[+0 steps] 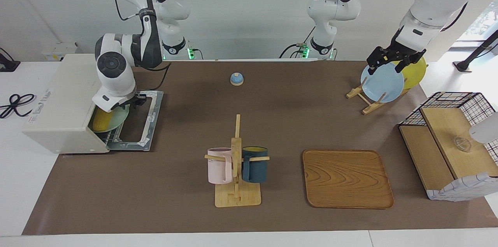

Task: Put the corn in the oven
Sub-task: 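Release the plate inside the oven and draw the right gripper out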

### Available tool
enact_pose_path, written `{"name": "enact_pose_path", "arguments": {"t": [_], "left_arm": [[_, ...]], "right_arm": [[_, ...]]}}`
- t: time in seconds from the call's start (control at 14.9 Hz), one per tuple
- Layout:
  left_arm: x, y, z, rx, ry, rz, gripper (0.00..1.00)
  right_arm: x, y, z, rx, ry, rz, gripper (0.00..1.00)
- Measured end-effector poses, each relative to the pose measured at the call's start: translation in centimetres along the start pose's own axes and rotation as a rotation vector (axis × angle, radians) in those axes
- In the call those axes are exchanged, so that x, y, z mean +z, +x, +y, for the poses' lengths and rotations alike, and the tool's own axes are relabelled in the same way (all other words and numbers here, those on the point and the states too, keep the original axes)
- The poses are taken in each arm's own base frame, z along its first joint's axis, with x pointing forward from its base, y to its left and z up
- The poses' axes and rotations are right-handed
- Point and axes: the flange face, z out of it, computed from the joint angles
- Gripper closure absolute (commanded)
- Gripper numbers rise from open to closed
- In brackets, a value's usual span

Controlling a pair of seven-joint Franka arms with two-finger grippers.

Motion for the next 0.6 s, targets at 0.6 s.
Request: {"name": "enact_pose_path", "arguments": {"t": [0.6], "left_arm": [[0.0,0.0,0.0,0.000,0.000,0.000,0.00]], "right_arm": [[-0.7,2.1,-7.9,0.004,0.147,0.160,1.00]]}}
